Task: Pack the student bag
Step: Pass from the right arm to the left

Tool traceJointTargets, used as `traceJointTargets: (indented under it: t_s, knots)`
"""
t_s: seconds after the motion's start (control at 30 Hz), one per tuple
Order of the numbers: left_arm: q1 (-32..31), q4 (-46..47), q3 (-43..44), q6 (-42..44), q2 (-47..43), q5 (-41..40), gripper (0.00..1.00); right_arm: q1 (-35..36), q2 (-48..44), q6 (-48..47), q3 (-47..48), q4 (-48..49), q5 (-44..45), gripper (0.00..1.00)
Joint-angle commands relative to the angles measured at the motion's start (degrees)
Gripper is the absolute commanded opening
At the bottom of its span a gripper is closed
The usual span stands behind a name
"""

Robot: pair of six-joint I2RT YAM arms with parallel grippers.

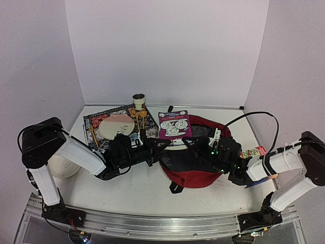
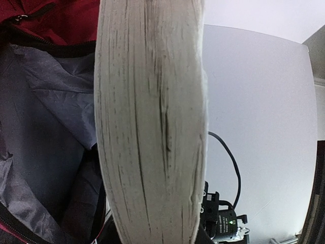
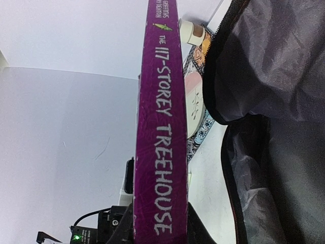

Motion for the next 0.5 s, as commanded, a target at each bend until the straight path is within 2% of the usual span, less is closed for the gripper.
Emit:
traceJointTargets:
  t_s: [0.0,0.03,0.07,0.3,0.47]
  knots:
    - [-0.06,5.17,-0.90,1.51,-2.60,-1.77,0.05,0.41,-1.03,-1.73,-0.92,36.58,-2.54,0.07]
    - [0.07,5.17,-1.31,1.76,-2.73,-1.79,0.01,0.39,-1.02,-2.33,-1.25,36.36,-3.19,0.09]
    - [0.24,5.18,-1.78,2.05,-2.94,-1.75,0.00,0.38,-1.21,-3.77,-1.56,35.89,-4.00,0.12]
    - [2.79,5.17,-3.79,5.12,-3.92,1.92,0.00,0.40,-3.55,-11.53,-4.35,28.99,-8.13,0.36]
    - [4.96,5.16,-5.22,7.61,-5.07,5.77,0.00,0.19,-7.29,-17.13,-4.58,19.24,-12.78,0.51]
